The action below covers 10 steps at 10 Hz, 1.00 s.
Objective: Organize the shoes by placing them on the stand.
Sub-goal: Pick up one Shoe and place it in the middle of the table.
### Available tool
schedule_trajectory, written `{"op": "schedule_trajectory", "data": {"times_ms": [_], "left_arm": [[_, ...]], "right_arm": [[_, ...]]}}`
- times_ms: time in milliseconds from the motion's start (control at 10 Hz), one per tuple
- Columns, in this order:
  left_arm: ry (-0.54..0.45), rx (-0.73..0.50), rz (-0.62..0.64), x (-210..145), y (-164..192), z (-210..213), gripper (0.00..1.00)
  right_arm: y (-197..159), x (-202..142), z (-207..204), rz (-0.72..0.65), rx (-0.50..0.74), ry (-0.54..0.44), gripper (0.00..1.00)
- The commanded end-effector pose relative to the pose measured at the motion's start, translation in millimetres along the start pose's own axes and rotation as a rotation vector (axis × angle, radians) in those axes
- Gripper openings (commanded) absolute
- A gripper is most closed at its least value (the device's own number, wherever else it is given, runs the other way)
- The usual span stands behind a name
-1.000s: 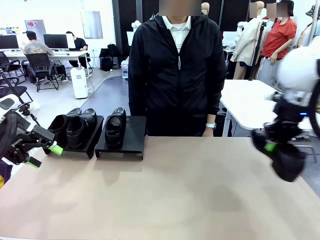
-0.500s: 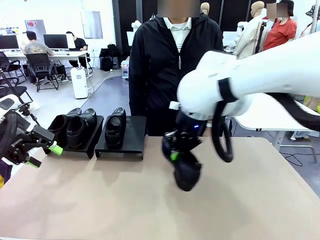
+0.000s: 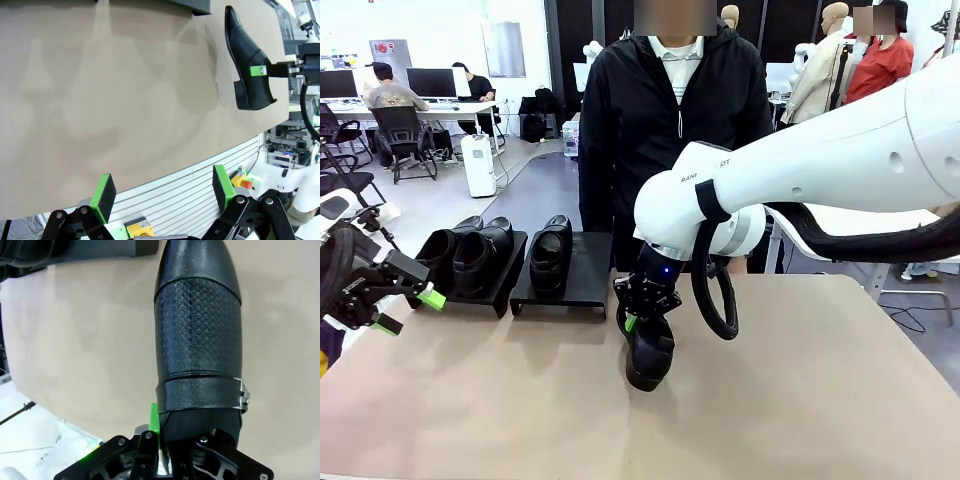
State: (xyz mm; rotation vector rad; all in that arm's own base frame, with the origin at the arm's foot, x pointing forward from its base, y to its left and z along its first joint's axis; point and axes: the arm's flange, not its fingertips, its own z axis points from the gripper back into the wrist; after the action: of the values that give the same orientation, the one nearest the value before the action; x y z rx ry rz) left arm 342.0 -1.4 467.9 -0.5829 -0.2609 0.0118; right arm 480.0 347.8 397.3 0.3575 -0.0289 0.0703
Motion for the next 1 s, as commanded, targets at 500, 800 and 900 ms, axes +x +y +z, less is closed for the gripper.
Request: {"op": "schedule_trajectory", "data": {"times_ms": [500, 800, 900], "left_arm": [[0.003, 0.004, -0.004, -3, 3, 2, 1.0], [0.003, 0.004, -0.004, -3, 3, 2, 1.0], [0.003, 0.004, -0.004, -3, 3, 2, 1.0]], "right_arm": [[-14, -8, -5, 0.001, -0.038, -0.007, 0.66], [-13, -8, -5, 0.013, -0.047, 0.008, 1.0], [-13, -8, -3, 0.015, -0.04, 0.009, 1.0]]}}
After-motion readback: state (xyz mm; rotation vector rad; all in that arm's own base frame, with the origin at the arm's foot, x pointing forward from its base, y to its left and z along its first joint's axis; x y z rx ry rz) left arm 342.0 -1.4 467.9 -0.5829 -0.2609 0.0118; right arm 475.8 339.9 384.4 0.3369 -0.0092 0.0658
